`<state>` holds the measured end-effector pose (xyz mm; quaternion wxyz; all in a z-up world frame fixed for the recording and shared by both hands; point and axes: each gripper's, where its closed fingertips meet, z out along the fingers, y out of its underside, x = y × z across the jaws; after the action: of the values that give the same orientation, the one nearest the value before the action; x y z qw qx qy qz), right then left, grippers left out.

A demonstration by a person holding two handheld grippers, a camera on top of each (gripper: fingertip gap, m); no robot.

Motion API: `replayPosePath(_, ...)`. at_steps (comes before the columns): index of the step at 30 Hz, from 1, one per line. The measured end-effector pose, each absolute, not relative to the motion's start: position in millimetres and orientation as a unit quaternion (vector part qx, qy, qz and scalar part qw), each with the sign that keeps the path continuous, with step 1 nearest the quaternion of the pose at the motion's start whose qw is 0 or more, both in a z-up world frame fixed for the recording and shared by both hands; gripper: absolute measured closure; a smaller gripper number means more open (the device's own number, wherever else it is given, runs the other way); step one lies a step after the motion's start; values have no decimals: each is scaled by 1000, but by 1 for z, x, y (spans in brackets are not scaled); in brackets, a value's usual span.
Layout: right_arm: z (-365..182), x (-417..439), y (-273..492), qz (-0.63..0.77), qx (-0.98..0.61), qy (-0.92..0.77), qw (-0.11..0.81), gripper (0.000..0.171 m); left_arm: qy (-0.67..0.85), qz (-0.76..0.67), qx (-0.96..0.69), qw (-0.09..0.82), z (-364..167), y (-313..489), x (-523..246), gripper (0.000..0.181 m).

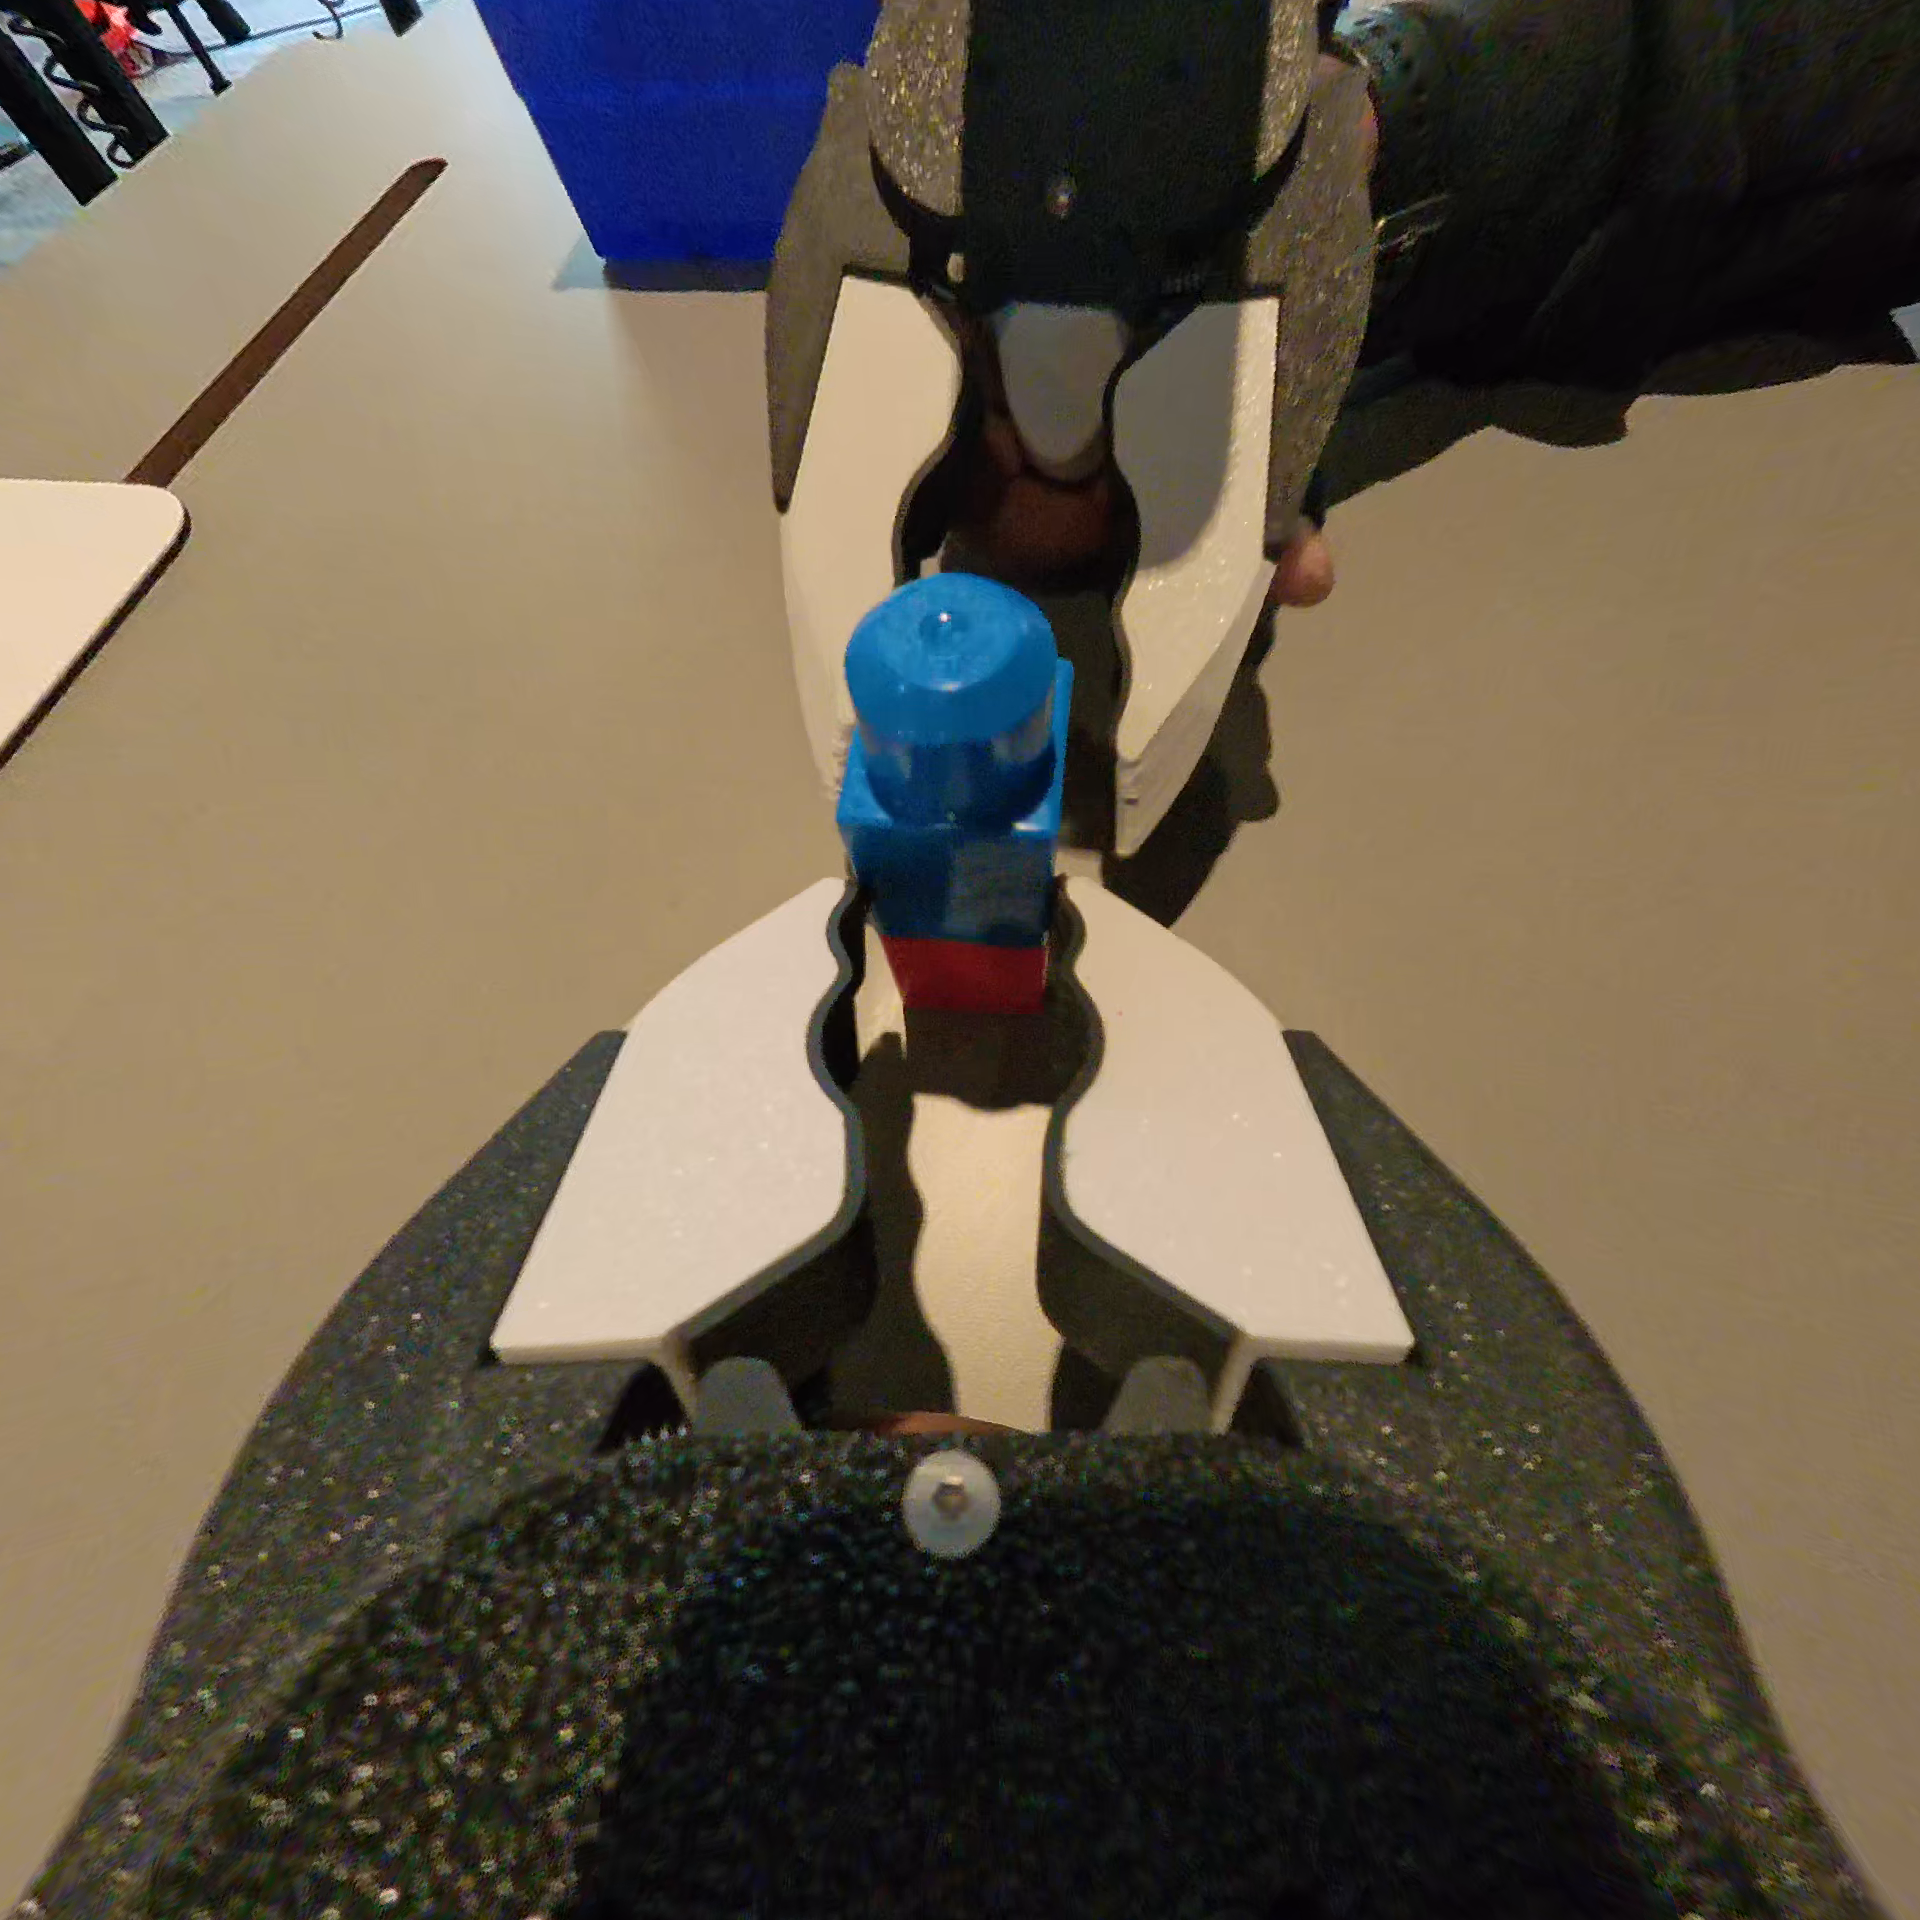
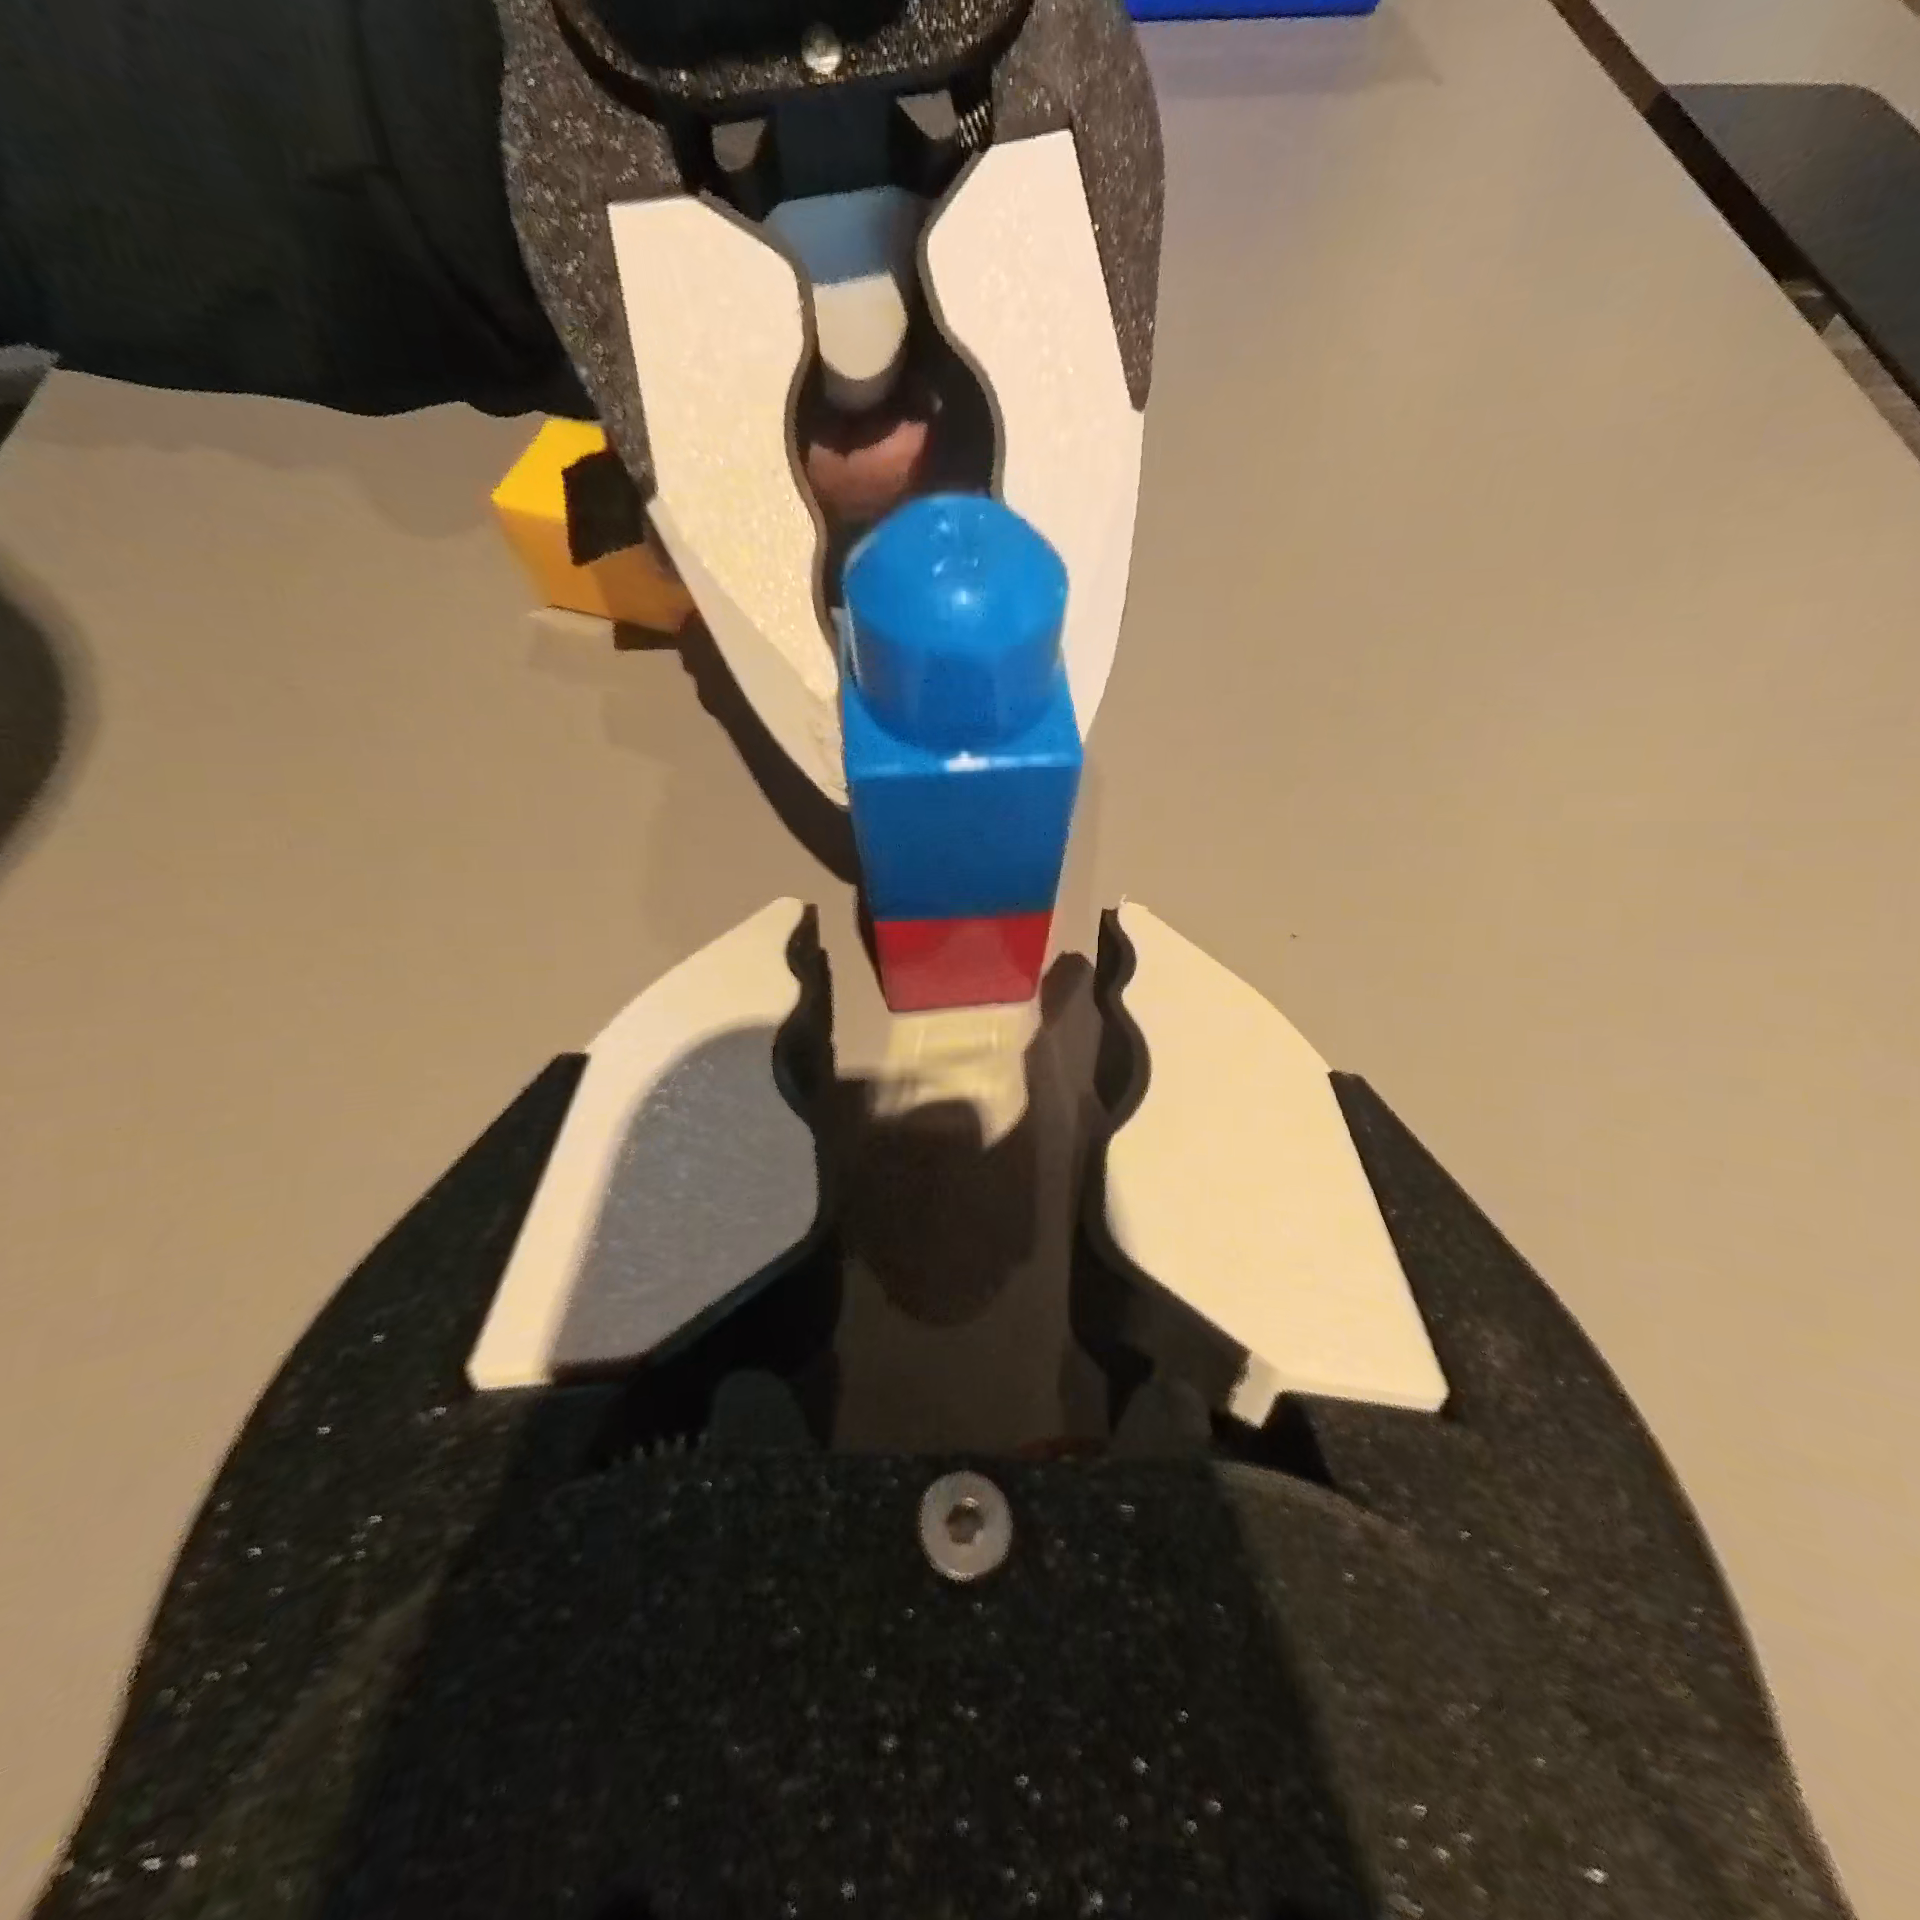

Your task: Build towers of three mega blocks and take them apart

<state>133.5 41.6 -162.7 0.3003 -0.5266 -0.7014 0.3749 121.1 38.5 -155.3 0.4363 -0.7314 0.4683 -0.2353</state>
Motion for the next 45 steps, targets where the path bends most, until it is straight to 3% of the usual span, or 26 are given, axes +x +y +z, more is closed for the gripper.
replayPosePath(12, -137, 135, 40, 447, -486, -670, 340, 118, 443, -270, -704, 486, -123, 38, 119, 142)
replayPosePath(18, -131, 132, 42, 465, -485, -657, 343, 137, 455, -248, -704, 486, -133, 40, 124, 149)
replayPosePath(45, -136, 134, 41, 476, -507, -657, 291, 135, 476, -218, -714, 465, -138, 41, 122, 149)
